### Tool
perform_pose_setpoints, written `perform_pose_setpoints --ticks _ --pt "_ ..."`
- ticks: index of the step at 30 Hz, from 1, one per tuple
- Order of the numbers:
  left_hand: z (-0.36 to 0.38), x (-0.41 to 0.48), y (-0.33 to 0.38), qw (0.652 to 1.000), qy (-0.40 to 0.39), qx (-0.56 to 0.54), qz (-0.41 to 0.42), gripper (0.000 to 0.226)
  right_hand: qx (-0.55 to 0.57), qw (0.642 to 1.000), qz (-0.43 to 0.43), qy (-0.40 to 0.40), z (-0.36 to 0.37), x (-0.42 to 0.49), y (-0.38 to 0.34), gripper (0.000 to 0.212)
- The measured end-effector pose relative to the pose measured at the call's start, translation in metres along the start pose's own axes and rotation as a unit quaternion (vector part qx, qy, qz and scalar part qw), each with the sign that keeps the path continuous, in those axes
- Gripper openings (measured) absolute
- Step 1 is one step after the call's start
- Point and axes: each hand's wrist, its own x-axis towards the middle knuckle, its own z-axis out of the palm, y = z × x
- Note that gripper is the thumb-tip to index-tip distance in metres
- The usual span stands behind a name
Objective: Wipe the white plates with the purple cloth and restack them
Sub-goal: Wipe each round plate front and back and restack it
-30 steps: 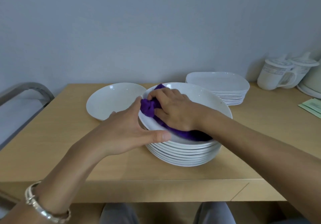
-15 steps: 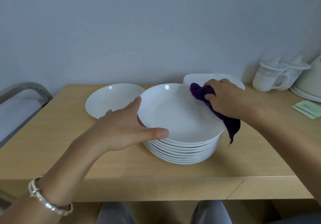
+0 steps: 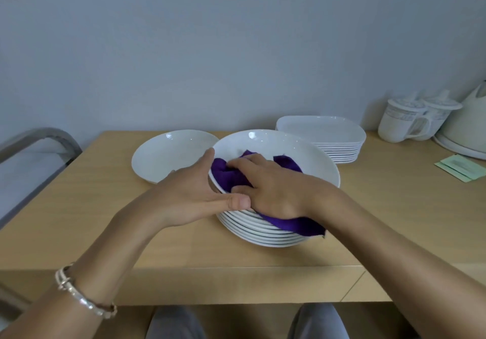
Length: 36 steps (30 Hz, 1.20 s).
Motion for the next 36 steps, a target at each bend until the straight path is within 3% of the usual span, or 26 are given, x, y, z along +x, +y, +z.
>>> perform_pose_setpoints --ticks 6,11,13,19,22,25,28,30,33,36 --pt "0.0 0.0 0.001 0.998 -0.007 -0.049 0.041 0.124 -0.006 0.999 -0.01 0.038 0.002 0.057 0.024 0.052" --pt "-0.004 -0.002 0.003 0.999 -0.018 0.015 -0.029 0.155 -0.119 0.981 0.067 0.136 -0.013 0.062 0.076 0.051" --pt "-0.004 -0.002 0.004 0.999 -0.018 0.022 -0.032 0.152 -0.153 0.971 0.096 0.155 -0.017 0.044 0.09 0.049" --pt "-0.009 -0.009 0.023 0.993 -0.037 0.092 -0.063 0.149 -0.076 0.982 0.114 0.13 -0.024 0.001 0.095 0.031" --pt "-0.009 -0.013 0.029 0.99 -0.022 0.141 -0.004 0.105 -0.021 0.979 0.08 0.189 -0.028 -0.002 0.101 0.01" --pt "0.001 -0.022 0.036 0.978 -0.027 0.171 0.119 0.056 0.007 0.951 0.096 0.293 -0.029 -0.003 0.105 0.012" --pt "0.02 -0.025 0.048 0.95 -0.068 0.246 0.177 0.047 0.045 0.933 0.094 0.345 -0.032 -0.007 0.1 0.008" --pt "0.032 -0.022 0.054 0.931 -0.038 0.287 0.223 0.04 0.062 0.931 0.086 0.351 -0.035 -0.013 0.093 0.01" --pt "0.037 -0.018 0.054 0.926 0.008 0.304 0.226 0.039 0.075 0.925 0.081 0.363 -0.039 -0.027 0.083 0.02" --pt "0.037 -0.016 0.055 0.928 0.006 0.304 0.215 0.042 0.102 0.915 0.074 0.384 -0.043 -0.042 0.076 0.026"
